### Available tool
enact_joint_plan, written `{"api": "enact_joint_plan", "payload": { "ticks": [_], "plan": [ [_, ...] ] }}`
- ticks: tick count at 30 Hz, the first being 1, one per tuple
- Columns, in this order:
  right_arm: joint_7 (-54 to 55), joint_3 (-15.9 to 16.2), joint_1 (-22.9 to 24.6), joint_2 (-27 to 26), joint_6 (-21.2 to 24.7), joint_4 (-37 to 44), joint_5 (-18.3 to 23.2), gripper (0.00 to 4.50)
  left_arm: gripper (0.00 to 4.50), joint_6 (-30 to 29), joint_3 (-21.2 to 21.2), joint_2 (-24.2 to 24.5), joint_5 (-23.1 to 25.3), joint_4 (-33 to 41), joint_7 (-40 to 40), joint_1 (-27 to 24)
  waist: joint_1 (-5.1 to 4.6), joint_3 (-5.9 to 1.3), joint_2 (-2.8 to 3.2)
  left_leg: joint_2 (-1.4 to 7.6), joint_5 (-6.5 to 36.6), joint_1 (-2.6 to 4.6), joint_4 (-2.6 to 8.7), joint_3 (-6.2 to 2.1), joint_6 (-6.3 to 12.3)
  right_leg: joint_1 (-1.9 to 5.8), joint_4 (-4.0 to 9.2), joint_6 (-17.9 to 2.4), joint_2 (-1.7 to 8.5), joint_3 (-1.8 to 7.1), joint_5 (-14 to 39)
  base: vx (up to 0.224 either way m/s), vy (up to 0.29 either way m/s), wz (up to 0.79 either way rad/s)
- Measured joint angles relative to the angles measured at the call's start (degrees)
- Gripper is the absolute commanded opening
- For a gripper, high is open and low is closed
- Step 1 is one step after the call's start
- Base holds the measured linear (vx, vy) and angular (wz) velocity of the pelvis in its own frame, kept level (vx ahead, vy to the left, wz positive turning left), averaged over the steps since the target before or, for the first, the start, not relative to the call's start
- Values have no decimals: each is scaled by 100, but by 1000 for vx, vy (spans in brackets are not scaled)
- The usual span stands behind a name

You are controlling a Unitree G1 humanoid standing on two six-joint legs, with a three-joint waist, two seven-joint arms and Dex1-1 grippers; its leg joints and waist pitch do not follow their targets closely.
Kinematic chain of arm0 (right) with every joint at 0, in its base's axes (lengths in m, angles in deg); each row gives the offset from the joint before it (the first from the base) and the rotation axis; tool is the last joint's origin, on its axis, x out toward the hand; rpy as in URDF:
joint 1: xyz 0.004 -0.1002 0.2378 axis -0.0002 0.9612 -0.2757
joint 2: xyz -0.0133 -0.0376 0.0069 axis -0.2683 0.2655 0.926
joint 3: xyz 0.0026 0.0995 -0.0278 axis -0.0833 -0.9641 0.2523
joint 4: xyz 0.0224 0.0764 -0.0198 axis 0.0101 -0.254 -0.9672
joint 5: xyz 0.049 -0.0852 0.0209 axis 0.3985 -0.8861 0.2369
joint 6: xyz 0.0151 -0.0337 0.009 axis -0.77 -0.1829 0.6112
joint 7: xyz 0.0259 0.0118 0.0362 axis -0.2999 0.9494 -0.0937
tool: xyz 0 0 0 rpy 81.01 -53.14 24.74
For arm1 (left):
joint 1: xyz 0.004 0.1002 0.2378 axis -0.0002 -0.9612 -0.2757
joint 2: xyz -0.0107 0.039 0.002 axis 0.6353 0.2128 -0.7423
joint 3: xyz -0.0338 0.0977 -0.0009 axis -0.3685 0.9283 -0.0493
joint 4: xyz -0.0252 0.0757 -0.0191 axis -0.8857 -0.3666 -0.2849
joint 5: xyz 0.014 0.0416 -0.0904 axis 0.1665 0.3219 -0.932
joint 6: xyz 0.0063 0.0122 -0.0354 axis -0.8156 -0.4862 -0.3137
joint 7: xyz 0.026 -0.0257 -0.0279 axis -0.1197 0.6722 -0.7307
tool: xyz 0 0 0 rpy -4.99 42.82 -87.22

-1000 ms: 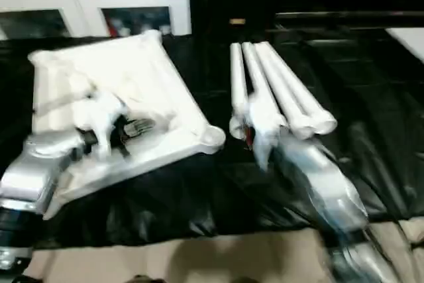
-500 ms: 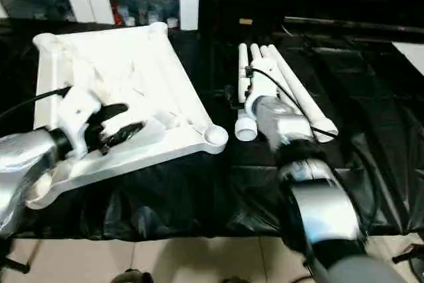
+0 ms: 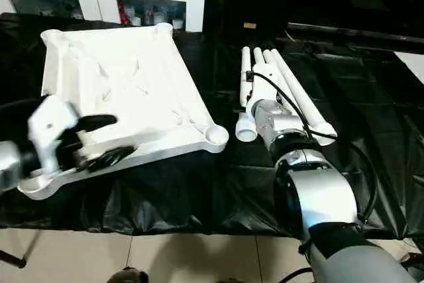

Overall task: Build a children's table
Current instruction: Pick table leg

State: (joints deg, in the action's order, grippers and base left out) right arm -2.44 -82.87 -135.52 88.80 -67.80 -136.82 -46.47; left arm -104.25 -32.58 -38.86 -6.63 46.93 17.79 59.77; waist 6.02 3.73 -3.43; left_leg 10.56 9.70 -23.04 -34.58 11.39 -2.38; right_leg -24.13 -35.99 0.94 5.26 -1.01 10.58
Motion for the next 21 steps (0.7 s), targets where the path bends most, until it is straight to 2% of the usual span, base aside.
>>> {"api": "enact_joint_plan", "payload": {
  "ticks": [1,5,9,12,17,19,20,21],
  "plan": [
    [-3,-37,-3,-5,3,-10,2,450,434,-113,-30,87,-71,60,57,-13,22,6,8,0,-2,0,0,-1,-3,-2,-2,0,0,0,0,0,0,0],
    [25,-182,-24,5,48,-119,43,450,434,-494,-396,557,-382,330,308,-96,52,37,41,-2,-3,-1,2,-8,-6,-8,-6,-1,-2,0,-1,0,0,0],
    [32,-317,-39,6,73,-214,83,450,434,-735,-695,837,-669,506,459,-166,86,106,72,-5,-3,-9,8,-10,-6,-19,-7,-1,-1,1,0,0,0,0],
    [18,-378,-45,7,89,-219,81,450,434,-952,-894,1040,-819,598,561,-182,122,153,67,-6,-6,-28,18,-10,-11,-46,-7,1,-2,3,1,0,0,0],
    [13,-526,-139,5,226,-224,79,450,434,-1245,-1124,1293,-1046,735,702,-294,153,174,71,-5,-10,-90,20,-10,-16,-108,-6,1,-8,5,1,0,0,0],
    [12,-584,-181,10,326,-223,85,450,434,-1331,-1182,1394,-1166,763,789,-365,159,185,73,-3,-10,-94,20,-11,-16,-110,-3,4,-9,5,5,0,0,0],
    [8,-608,-188,16,364,-223,86,432,444,-1378,-1199,1425,-1235,768,815,-373,168,187,73,-3,-10,-94,20,-11,-16,-110,-3,6,-9,4,6,0,0,0],
    [9,-641,-197,24,417,-223,96,432,444,-1424,-1214,1453,-1297,784,833,-373,177,188,73,-3,-9,-94,20,-11,-16,-110,-3,6,-9,5,7,0,0,0]
  ]
}}
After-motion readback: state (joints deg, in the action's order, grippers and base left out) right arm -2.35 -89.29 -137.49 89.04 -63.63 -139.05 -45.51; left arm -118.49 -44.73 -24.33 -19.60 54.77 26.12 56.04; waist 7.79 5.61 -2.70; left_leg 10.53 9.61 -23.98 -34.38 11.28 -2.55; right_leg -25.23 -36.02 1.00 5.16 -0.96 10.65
